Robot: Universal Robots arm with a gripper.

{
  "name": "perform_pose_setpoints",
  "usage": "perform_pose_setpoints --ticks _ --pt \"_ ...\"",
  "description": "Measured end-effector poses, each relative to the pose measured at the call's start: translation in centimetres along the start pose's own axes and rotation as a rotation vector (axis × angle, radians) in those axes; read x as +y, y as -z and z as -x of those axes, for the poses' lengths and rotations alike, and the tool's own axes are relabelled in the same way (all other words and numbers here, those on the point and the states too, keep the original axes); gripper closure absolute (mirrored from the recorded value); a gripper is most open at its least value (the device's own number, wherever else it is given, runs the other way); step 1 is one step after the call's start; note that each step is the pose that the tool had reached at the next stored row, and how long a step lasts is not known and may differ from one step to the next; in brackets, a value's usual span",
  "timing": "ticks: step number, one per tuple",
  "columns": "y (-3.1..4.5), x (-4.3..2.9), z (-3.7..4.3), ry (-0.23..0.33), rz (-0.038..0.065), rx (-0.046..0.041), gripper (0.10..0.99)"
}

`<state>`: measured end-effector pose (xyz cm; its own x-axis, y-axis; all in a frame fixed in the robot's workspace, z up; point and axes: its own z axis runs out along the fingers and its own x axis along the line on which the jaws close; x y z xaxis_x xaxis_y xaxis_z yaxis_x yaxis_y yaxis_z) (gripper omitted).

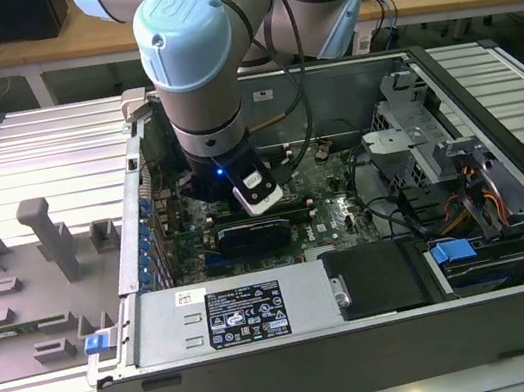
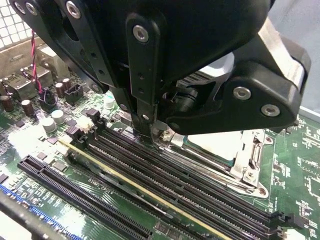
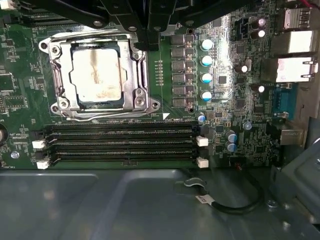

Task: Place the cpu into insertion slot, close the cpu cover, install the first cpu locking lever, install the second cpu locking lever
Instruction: 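Install the second cpu locking lever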

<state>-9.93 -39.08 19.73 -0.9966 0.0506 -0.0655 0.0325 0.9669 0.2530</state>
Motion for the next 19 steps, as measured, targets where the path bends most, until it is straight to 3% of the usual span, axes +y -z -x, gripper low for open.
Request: perform_pose_setpoints --ticks 6,10,15,19 --pt "0.6 0.16 0.04 0.0 -0.001 -0.0002 0.98" --pt "1.81 0.48 0.12 0.0 -0.001 -0.0002 0.98" --pt "1.86 0.5 0.13 0.0 -0.001 -0.0003 0.98" --pt "1.81 0.41 1.35 -0.001 -0.001 0.0025 0.98"
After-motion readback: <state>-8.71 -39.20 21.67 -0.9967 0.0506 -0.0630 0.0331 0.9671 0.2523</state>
